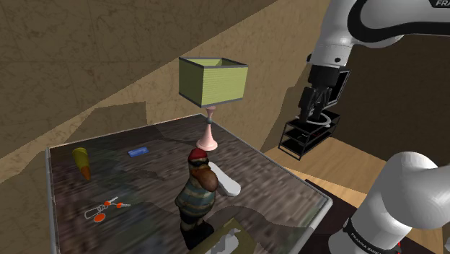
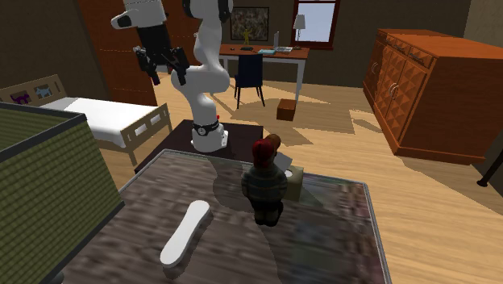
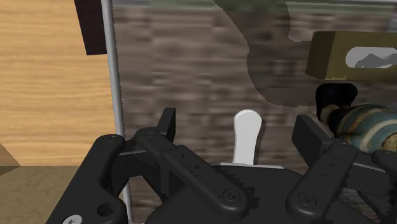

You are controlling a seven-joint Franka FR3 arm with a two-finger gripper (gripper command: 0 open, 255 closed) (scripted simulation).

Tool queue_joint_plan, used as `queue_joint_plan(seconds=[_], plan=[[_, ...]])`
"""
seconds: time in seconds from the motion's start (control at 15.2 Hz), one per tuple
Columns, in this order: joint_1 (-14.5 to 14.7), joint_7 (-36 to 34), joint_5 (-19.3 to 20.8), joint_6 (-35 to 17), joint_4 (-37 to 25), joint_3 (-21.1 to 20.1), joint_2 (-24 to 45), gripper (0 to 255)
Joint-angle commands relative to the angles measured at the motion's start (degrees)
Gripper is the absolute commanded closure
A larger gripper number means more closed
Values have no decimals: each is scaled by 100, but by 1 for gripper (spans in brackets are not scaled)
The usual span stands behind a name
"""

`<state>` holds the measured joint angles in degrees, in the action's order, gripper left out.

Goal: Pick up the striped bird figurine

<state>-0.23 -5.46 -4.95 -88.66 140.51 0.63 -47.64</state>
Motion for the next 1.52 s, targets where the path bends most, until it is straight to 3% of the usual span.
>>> queue_joint_plan(seconds=[0.0, 0.79, 1.12, 1.45], plan=[[0, 0, 0, 0, 0, 0, 0, 0], [490, -1555, -886, -1020, -418, -1543, 1349, 0], [582, -2214, -989, -1432, -891, -2153, 2184, 0], [633, -2940, -847, -1787, -1529, -2728, 3158, 0]])
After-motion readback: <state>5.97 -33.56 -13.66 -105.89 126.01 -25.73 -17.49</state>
